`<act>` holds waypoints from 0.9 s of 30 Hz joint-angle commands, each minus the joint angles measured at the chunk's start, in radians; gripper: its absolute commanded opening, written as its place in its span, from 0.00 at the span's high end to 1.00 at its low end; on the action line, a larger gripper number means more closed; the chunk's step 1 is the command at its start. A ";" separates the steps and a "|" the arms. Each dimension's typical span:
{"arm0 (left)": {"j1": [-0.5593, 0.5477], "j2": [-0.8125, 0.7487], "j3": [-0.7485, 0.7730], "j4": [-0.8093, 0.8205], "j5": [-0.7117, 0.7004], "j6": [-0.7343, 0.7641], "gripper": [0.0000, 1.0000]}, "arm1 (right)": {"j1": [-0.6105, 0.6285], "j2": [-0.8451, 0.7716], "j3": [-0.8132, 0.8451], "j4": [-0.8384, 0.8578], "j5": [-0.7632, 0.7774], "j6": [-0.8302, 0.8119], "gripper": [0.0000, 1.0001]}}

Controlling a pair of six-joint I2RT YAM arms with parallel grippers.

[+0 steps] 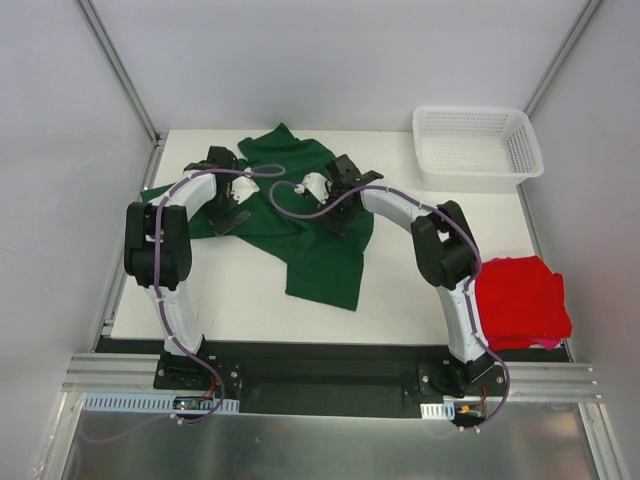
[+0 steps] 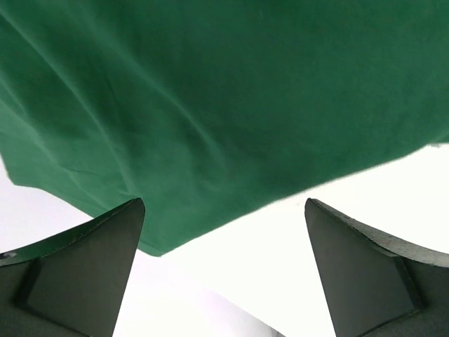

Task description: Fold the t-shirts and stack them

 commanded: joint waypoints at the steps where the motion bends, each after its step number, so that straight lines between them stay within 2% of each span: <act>1: 0.013 -0.054 0.000 -0.090 0.034 -0.025 0.01 | 0.011 -0.008 0.027 0.186 0.148 -0.008 0.04; 7: 0.013 -0.037 0.013 -0.110 0.016 -0.035 0.01 | 0.017 0.005 0.096 0.039 0.120 -0.077 0.04; 14: 0.018 -0.021 0.003 -0.112 -0.006 -0.035 0.01 | 0.015 0.031 0.063 -0.150 0.039 -0.140 0.04; 22: 0.045 0.005 0.072 -0.110 -0.021 -0.018 0.01 | 0.073 -0.116 -0.176 -0.188 -0.053 -0.134 0.04; 27: 0.056 0.017 0.100 -0.110 -0.027 -0.005 0.01 | 0.118 -0.172 -0.226 -0.216 -0.108 -0.077 0.04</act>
